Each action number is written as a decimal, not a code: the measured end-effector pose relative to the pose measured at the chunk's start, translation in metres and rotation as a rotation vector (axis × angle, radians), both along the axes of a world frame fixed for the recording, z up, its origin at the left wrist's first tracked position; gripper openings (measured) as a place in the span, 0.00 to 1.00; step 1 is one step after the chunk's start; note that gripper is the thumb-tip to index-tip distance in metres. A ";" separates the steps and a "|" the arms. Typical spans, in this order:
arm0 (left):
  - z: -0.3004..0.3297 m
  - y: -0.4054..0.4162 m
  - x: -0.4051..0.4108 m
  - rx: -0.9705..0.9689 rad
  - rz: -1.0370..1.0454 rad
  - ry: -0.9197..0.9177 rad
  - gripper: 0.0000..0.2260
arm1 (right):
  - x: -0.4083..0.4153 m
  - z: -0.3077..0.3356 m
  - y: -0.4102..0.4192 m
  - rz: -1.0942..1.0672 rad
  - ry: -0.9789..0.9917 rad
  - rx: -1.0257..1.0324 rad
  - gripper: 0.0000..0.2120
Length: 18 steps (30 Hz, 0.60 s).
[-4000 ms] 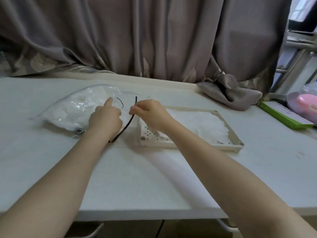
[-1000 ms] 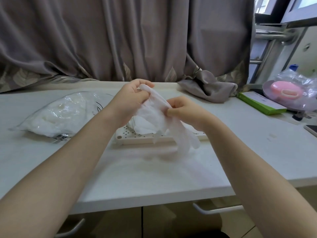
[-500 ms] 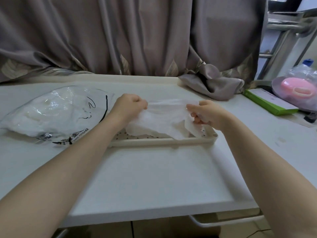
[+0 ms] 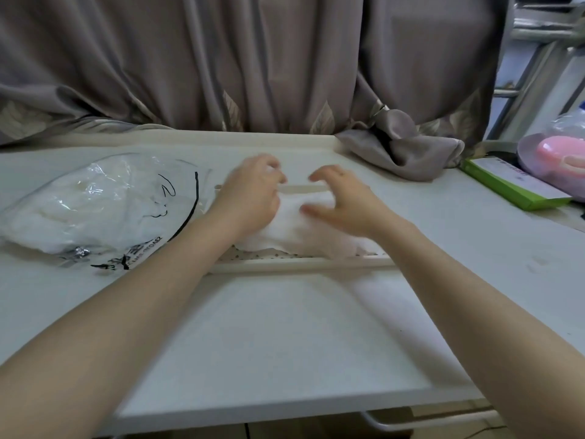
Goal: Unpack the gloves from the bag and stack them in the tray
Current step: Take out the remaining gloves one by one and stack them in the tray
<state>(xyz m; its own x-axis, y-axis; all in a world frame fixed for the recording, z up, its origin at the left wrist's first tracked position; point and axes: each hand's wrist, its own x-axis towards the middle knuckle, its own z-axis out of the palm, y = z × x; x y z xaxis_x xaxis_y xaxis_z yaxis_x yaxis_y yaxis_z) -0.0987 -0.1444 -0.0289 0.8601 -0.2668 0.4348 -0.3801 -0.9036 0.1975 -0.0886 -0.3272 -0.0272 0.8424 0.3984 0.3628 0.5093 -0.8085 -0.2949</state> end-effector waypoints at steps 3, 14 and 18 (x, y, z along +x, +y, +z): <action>-0.009 -0.013 -0.003 0.241 -0.157 0.242 0.27 | -0.009 -0.019 0.019 0.072 0.153 -0.325 0.37; -0.034 0.030 0.001 0.311 0.168 0.520 0.51 | 0.005 -0.034 -0.032 -0.289 0.550 -0.322 0.64; -0.016 0.034 -0.008 0.167 0.066 0.391 0.46 | -0.003 -0.013 -0.006 -0.343 0.348 -0.292 0.58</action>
<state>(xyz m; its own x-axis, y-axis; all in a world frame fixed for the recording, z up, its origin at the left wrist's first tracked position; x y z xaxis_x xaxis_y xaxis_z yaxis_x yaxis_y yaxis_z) -0.1070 -0.1105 -0.0450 0.9691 -0.2450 0.0285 -0.2463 -0.9552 0.1644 -0.0913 -0.3330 -0.0398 0.9914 0.1235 -0.0439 0.1164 -0.9836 -0.1375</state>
